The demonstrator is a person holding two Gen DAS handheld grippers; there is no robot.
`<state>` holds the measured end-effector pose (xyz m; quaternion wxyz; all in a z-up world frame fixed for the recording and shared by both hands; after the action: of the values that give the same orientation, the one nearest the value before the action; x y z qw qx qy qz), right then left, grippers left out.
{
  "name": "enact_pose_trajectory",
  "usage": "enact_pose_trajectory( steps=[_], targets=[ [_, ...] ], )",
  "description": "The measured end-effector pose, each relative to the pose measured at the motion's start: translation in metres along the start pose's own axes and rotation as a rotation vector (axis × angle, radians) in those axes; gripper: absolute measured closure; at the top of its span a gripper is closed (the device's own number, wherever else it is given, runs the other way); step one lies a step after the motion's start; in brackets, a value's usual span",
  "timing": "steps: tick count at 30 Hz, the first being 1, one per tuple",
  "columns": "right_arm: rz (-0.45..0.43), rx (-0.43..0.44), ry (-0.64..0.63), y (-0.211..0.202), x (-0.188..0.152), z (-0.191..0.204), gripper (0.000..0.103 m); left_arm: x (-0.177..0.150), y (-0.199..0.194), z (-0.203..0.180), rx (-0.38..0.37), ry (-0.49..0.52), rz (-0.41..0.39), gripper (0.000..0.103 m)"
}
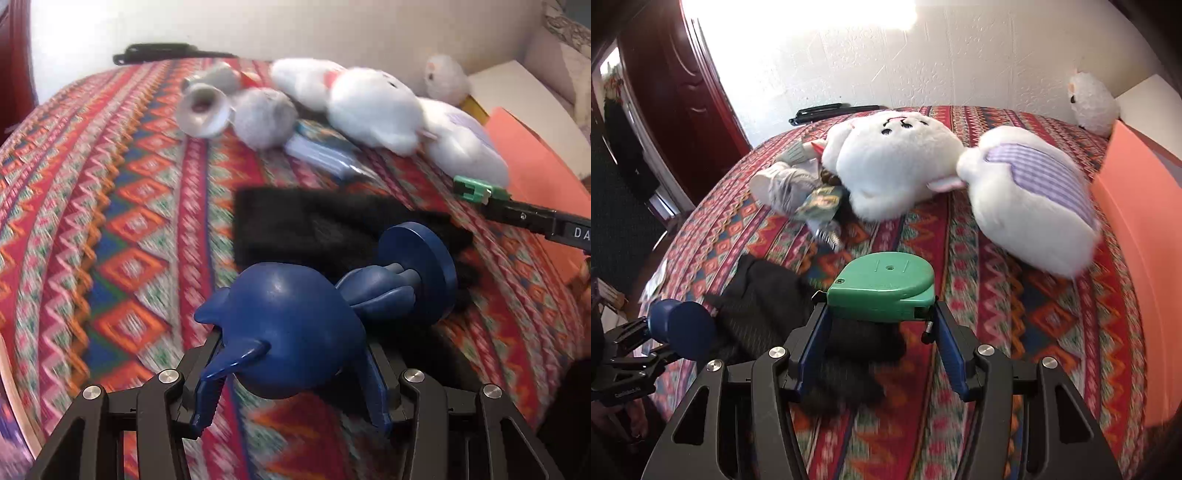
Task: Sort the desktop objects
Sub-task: 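Grasp the green tape measure with the right tool while the left tool holds the figure, then carry the figure and tape measure to the shoebox and release the figure from the left tool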
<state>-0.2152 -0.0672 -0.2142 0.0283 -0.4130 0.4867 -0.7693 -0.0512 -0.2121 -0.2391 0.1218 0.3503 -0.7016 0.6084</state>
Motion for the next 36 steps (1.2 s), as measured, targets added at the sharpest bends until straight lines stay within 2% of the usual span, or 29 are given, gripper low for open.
enact_pose_trajectory(
  steps=[9,21,27,36],
  targets=[
    [-0.02,-0.05,0.031,-0.08,-0.046,-0.016,0.045,-0.029,-0.026,-0.058,-0.071,0.078,0.007,0.049],
    [-0.096,-0.133,0.106,-0.169,-0.079,-0.05,0.045,-0.016,-0.066,-0.136,-0.131,0.208,-0.069,0.049],
    [-0.151,-0.192,0.15,-0.217,-0.089,-0.081,0.045,-0.006,-0.078,-0.198,-0.183,0.315,-0.099,0.049],
    [-0.264,-0.318,0.24,-0.3,-0.101,-0.15,0.045,0.018,-0.082,-0.31,-0.266,0.465,-0.143,0.049]
  ],
)
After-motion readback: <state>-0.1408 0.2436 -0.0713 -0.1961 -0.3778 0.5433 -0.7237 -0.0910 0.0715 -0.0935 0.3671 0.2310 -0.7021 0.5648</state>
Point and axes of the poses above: each gripper's, at about its wrist camera, not at the fingertips, and y roughly the way its jaws point, z to its left, x to its top, the point moved 8 cm from there along y, roughly the way its jaws point
